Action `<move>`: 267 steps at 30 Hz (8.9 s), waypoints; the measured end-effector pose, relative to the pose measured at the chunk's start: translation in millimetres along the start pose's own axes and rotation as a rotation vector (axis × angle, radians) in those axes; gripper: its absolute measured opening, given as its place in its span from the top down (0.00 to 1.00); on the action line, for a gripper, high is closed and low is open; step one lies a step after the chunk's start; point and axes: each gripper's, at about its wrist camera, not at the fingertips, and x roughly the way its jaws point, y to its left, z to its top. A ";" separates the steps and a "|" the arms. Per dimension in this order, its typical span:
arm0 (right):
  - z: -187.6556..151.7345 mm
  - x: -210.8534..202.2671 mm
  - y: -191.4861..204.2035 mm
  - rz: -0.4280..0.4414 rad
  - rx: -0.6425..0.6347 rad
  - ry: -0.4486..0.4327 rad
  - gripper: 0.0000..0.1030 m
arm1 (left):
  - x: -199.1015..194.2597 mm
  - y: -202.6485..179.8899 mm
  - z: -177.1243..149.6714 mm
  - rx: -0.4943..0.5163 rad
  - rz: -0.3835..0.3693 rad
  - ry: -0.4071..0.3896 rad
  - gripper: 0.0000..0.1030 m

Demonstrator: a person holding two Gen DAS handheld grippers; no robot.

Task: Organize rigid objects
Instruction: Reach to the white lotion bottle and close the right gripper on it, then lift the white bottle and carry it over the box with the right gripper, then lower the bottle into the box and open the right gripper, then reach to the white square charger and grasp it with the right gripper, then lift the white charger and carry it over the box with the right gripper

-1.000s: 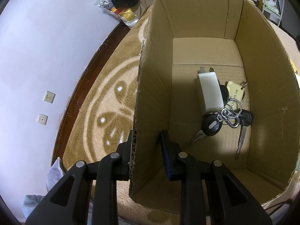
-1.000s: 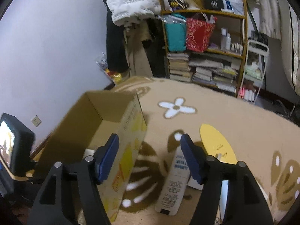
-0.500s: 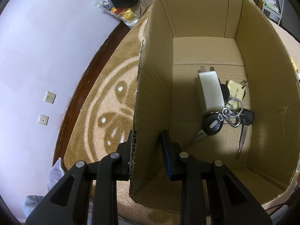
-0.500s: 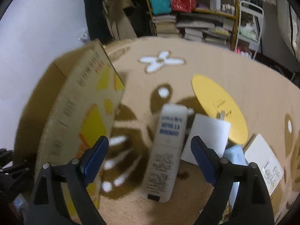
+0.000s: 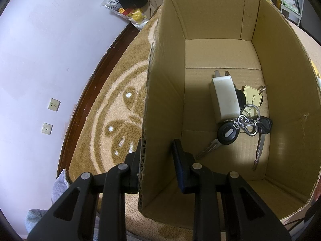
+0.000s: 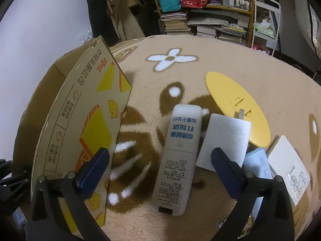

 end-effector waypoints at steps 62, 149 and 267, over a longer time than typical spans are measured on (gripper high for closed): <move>-13.8 26.2 6.3 -0.161 -0.019 0.125 0.53 | -1.1 -0.3 0.4 0.002 0.004 0.009 0.74; -0.2 -91.9 124.0 0.145 -0.306 -0.366 0.86 | -0.3 -2.9 0.7 -0.001 0.005 0.014 0.74; 26.0 -102.8 62.0 0.079 -0.118 -0.418 0.47 | 1.2 -4.3 0.6 0.010 0.010 0.021 0.74</move>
